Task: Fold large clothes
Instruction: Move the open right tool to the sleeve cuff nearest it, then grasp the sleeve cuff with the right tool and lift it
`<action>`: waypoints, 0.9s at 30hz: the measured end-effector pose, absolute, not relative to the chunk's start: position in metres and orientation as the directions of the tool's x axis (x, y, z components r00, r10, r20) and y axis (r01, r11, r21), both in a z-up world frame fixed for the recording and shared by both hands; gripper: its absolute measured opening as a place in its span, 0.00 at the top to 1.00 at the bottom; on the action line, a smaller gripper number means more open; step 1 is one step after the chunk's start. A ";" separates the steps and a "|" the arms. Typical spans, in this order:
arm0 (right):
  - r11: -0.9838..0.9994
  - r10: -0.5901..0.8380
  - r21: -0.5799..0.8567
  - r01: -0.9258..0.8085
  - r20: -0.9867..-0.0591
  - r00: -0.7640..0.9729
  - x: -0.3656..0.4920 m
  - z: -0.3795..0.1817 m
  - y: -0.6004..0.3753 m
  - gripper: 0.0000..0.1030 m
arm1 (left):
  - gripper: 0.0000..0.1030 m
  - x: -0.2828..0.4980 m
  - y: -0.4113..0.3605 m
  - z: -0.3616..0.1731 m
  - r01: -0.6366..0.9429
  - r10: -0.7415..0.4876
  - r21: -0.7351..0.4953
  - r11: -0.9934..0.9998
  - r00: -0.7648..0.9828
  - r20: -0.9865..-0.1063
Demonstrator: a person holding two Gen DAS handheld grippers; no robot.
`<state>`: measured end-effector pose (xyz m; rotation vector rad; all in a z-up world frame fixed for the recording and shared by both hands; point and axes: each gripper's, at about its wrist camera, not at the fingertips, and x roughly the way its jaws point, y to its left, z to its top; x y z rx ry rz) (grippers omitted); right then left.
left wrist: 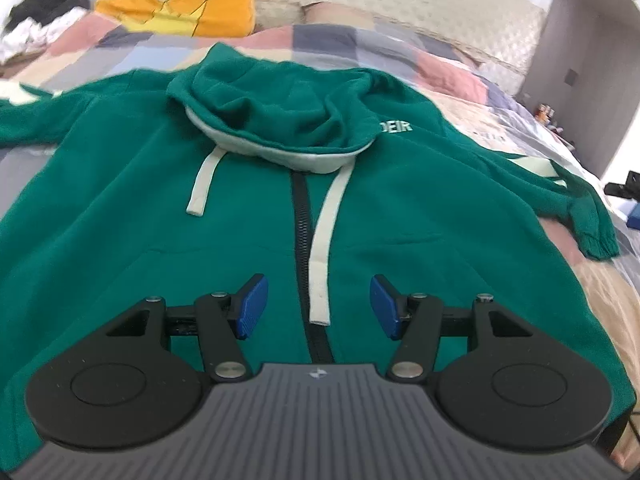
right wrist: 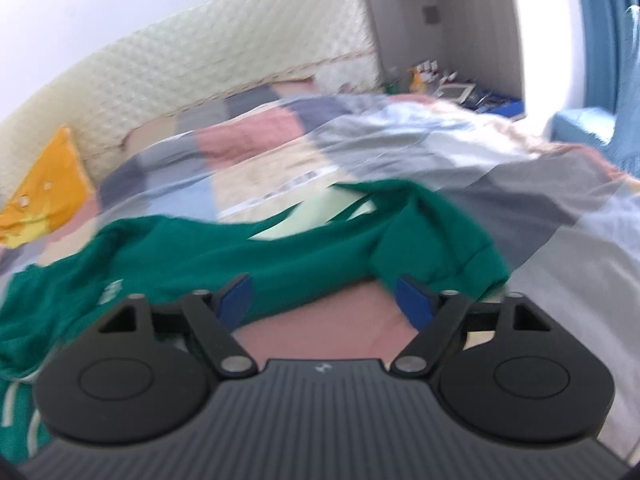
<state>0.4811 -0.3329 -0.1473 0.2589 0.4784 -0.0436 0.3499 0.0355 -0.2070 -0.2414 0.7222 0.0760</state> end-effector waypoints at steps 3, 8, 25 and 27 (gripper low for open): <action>0.959 0.039 0.266 0.095 -0.457 0.889 0.500 -0.158 -0.356 0.05 | 0.39 0.357 0.039 -0.210 -0.177 -0.003 -0.202 0.963 0.745 -0.667; 0.944 0.027 0.297 0.143 -0.502 0.865 0.537 -0.182 -0.403 0.00 | 0.39 0.366 0.045 -0.213 -0.205 0.010 -0.210 0.956 0.738 -0.674; 0.809 0.033 0.527 0.259 -0.481 0.876 0.578 -0.235 -0.505 0.01 | 0.39 0.386 0.048 -0.226 -0.227 0.008 -0.221 0.949 0.715 -0.699; 0.822 0.102 0.529 0.210 -0.500 0.860 0.581 -0.237 -0.503 0.01 | 0.39 0.385 0.047 -0.226 -0.224 0.003 -0.224 0.949 0.715 -0.699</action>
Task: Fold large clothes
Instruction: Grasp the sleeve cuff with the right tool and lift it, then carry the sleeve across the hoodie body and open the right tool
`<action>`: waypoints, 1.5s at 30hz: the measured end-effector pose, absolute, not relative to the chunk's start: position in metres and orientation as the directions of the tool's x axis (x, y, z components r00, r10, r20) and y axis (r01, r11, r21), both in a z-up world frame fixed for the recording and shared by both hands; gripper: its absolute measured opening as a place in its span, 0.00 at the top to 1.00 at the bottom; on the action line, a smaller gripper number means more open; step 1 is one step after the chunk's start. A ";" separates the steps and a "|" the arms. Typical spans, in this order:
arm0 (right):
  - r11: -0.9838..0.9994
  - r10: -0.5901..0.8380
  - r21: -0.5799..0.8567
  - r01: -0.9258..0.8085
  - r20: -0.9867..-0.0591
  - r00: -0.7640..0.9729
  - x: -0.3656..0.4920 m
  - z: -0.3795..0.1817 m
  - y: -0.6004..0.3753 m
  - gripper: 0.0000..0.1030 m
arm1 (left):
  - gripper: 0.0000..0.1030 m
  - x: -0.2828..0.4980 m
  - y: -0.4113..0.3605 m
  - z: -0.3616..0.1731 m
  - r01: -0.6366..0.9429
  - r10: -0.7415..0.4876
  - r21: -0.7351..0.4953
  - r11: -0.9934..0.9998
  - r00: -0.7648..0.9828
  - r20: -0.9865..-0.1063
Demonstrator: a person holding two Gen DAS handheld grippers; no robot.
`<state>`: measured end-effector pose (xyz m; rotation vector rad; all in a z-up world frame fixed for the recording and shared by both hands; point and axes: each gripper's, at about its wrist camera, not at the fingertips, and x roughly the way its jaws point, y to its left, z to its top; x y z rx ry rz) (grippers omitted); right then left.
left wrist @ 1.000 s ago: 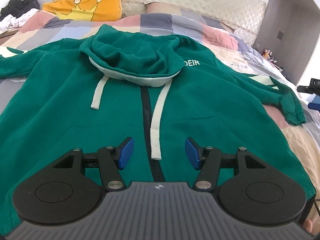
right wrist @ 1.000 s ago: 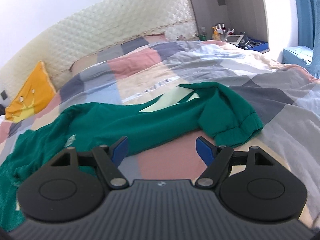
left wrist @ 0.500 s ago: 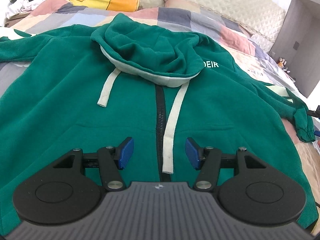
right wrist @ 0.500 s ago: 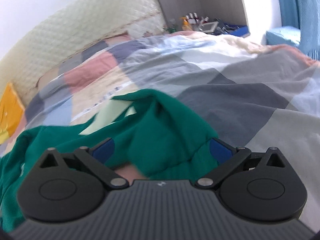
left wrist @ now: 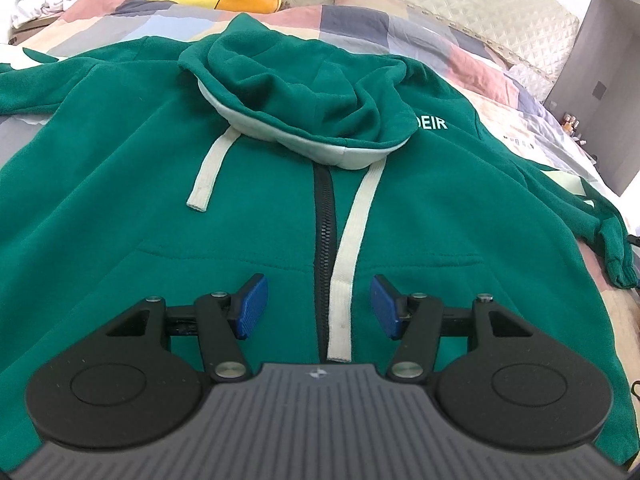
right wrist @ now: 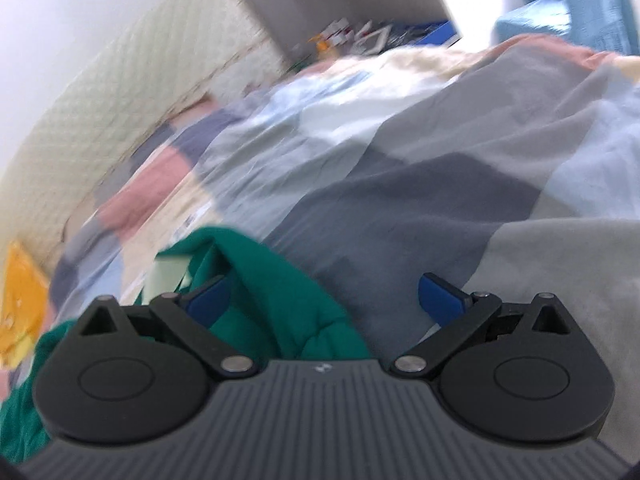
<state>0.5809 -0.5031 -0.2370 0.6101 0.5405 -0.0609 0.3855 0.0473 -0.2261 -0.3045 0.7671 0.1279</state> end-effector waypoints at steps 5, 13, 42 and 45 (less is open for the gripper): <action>0.915 0.131 0.382 0.127 -0.581 0.803 0.586 -0.239 -0.469 0.46 | 0.39 0.384 0.048 -0.224 -0.225 -0.002 -0.231 0.947 0.713 -0.701; 0.822 0.107 0.539 0.182 -0.462 0.880 0.587 -0.170 -0.514 0.83 | 0.39 0.377 0.061 -0.219 -0.218 -0.061 -0.297 0.930 0.703 -0.709; 0.925 0.339 0.293 -0.244 -0.339 0.877 0.497 0.141 -0.209 0.83 | 0.39 0.309 0.147 -0.123 -0.223 0.033 -0.296 0.929 0.844 -0.535; 0.889 0.428 0.309 -0.337 -0.303 0.852 0.463 0.142 -0.155 0.83 | 0.39 0.290 0.171 -0.113 -0.238 0.037 -0.354 0.904 0.870 -0.491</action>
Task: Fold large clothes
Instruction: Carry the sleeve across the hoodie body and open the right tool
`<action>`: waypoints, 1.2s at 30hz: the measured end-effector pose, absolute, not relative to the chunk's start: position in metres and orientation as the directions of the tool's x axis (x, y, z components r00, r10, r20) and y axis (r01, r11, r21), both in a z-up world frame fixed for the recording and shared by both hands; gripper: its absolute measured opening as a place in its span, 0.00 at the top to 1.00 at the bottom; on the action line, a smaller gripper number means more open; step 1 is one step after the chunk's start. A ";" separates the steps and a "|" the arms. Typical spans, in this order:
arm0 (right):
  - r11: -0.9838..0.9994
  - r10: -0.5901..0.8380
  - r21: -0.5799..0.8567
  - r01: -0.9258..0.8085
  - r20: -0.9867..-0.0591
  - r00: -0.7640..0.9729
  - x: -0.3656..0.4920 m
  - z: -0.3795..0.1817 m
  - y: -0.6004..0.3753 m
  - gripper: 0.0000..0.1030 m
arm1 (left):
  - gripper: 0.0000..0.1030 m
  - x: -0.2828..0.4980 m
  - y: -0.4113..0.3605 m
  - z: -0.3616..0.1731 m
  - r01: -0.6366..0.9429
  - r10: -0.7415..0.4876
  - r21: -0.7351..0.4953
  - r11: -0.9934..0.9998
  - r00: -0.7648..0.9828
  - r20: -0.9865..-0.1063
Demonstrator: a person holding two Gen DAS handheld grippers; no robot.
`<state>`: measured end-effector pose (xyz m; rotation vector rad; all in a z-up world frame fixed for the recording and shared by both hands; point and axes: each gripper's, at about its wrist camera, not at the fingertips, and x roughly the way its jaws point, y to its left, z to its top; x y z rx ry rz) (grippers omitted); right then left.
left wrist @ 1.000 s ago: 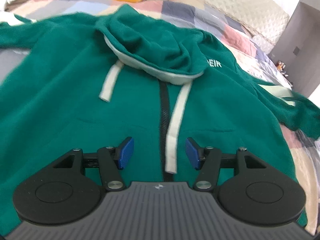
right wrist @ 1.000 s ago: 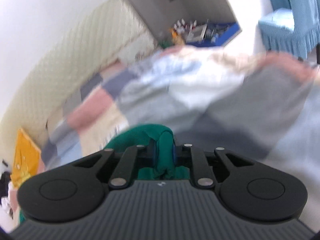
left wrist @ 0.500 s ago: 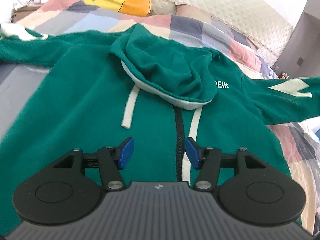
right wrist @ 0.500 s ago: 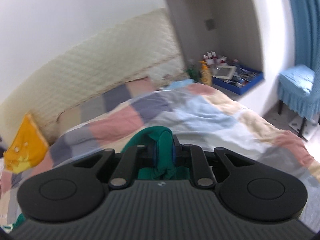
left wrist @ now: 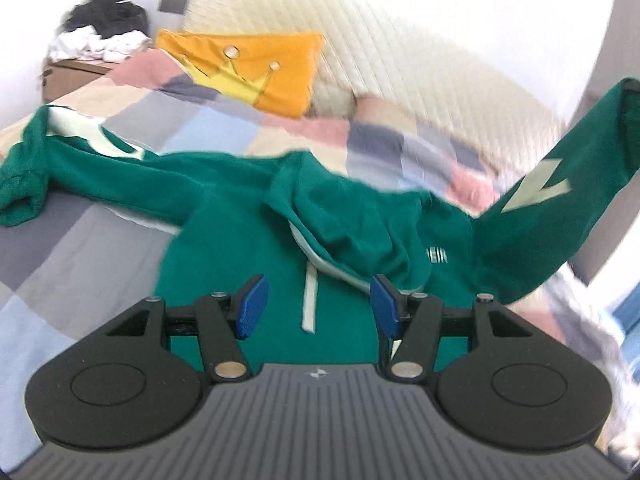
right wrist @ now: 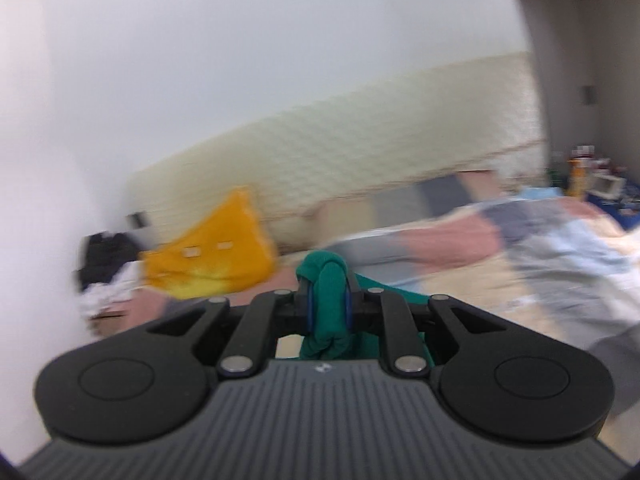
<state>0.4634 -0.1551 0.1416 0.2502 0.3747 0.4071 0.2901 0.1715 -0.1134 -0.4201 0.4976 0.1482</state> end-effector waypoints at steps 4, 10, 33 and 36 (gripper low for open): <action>0.857 0.507 0.278 -0.435 -0.300 0.808 0.425 0.107 -0.077 0.83 | 0.39 0.270 0.201 -0.110 -0.288 0.065 -0.408 0.866 0.876 -0.479; 0.827 0.562 0.302 -0.475 -0.409 0.719 0.407 0.005 0.011 0.83 | 0.39 0.247 0.236 -0.106 -0.356 0.124 -0.433 0.828 0.869 -0.478; 0.679 0.733 0.557 -0.478 -0.545 0.407 0.395 -0.159 0.091 0.32 | 0.39 0.257 0.276 -0.128 -0.461 0.203 -0.455 0.762 0.837 -0.508; 0.670 0.740 0.536 -0.514 -0.542 0.399 0.388 -0.147 0.084 0.21 | 0.39 0.257 0.275 -0.129 -0.452 0.194 -0.466 0.761 0.843 -0.502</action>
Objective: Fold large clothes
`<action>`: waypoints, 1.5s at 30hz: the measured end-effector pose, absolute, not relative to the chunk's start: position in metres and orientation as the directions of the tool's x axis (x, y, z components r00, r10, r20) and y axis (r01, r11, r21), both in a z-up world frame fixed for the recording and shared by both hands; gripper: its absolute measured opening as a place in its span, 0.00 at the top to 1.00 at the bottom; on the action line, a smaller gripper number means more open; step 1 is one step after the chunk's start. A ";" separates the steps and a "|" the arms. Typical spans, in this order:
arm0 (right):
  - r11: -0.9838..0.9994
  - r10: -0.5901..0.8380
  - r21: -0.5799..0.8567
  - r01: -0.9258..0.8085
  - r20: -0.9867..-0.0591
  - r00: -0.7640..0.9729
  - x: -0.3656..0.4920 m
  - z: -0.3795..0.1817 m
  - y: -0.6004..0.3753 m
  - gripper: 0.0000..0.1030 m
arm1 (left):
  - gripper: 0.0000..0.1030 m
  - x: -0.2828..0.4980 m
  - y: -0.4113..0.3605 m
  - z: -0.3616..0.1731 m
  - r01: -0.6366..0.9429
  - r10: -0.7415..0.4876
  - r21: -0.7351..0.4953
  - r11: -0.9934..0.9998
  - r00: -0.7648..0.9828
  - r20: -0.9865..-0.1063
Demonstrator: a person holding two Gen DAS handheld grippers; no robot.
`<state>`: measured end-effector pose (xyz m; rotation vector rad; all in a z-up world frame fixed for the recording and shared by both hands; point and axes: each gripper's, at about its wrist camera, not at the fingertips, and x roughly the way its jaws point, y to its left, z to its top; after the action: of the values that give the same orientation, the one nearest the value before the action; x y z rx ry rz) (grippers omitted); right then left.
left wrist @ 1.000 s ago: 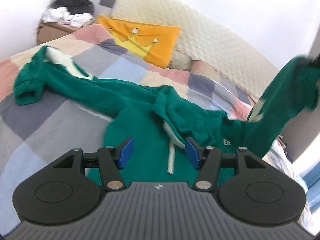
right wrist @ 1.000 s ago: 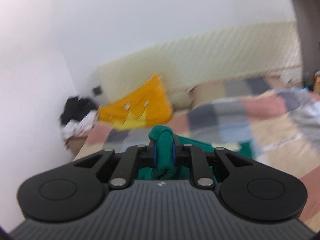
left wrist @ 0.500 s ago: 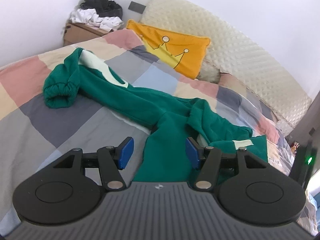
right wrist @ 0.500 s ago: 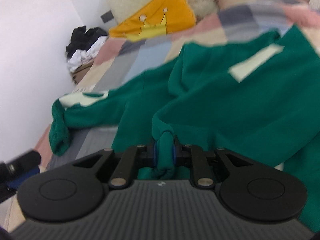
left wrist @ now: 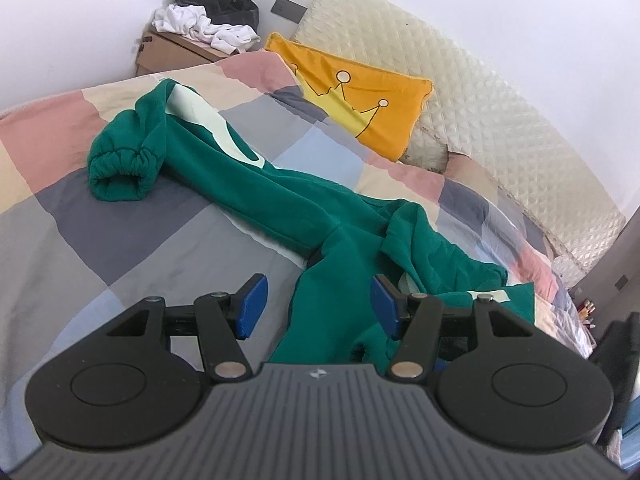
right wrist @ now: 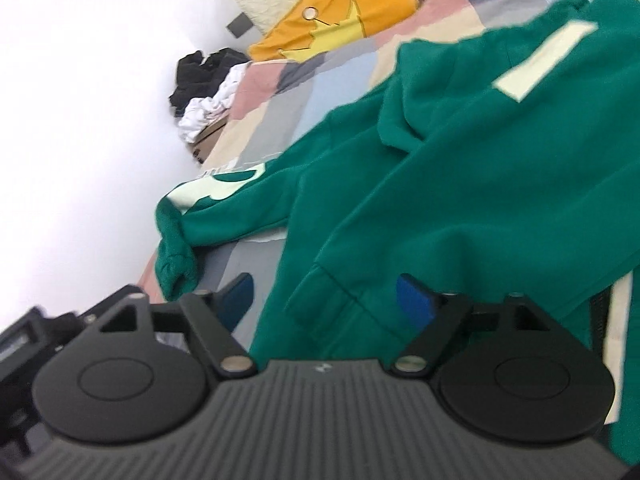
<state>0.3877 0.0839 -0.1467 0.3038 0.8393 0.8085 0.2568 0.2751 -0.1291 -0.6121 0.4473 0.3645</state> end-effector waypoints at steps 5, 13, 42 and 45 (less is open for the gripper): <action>0.653 0.751 0.507 -0.562 -0.528 0.396 0.377 -0.125 0.050 0.21 | 0.39 0.261 0.268 -0.131 -0.424 0.161 -0.468 0.775 0.849 -0.503; 0.698 0.710 0.423 -0.578 -0.513 0.482 0.368 -0.112 -0.018 0.21 | 0.39 0.279 0.230 -0.141 -0.341 0.065 -0.452 0.824 0.850 -0.523; 0.787 0.599 0.527 -0.319 -0.530 0.601 0.436 -0.192 -0.104 0.34 | 0.63 0.375 0.181 -0.205 -0.396 0.160 -0.230 0.889 0.739 -0.655; 0.751 0.623 0.593 -0.290 -0.490 0.610 0.456 -0.201 -0.109 0.34 | 0.63 0.364 0.196 -0.201 -0.448 0.178 -0.265 0.854 0.729 -0.661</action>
<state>0.4563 -0.1090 -0.2008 0.4911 0.7420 0.5520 0.3636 0.1956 -0.2014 -0.4297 0.6708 0.3569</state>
